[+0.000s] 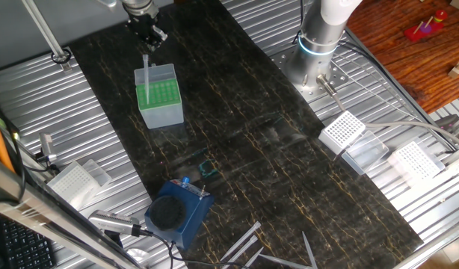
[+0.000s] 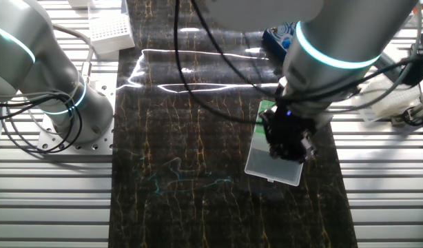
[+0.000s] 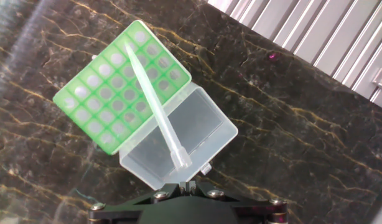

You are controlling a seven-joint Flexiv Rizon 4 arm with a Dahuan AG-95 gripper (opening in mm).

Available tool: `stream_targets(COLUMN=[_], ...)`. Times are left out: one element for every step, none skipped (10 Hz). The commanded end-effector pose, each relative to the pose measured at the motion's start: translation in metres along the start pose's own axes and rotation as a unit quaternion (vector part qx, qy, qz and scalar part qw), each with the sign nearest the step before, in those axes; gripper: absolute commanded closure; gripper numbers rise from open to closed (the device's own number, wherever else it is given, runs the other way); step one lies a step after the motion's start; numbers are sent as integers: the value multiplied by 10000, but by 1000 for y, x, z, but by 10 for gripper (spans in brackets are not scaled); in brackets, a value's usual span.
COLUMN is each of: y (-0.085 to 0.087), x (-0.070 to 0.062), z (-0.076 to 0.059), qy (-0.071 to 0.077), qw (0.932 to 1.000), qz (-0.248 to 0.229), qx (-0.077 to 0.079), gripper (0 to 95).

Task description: Insert a large pipette tip into the holder for large pipette tips

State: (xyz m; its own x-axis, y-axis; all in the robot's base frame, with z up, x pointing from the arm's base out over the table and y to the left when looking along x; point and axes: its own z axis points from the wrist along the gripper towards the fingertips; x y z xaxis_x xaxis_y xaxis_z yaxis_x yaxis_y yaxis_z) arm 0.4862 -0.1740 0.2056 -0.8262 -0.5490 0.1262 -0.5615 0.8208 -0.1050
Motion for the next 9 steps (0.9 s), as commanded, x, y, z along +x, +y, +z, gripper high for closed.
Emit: stream_targets(y=[-4, -6, -7, -7, -7, -6, -6, -6, -5], x=[-2, -4, -5, -8, -9, -10, -10, -11, -13], z=[5, 7, 9, 8, 8, 8, 8, 8, 8], qy=[-4, -22, -32, -27, -17, -2, 3, 1, -1], qw=[10000, 10000, 10000, 10000, 10000, 10000, 10000, 9999, 9999], qz=[5, 15, 24, 54, 73, 83, 94, 111, 135], qx=[-3, 0, 3, 5, 3, -3, -6, -9, -10], gripper=[950, 950, 950, 950, 950, 950, 950, 950, 950])
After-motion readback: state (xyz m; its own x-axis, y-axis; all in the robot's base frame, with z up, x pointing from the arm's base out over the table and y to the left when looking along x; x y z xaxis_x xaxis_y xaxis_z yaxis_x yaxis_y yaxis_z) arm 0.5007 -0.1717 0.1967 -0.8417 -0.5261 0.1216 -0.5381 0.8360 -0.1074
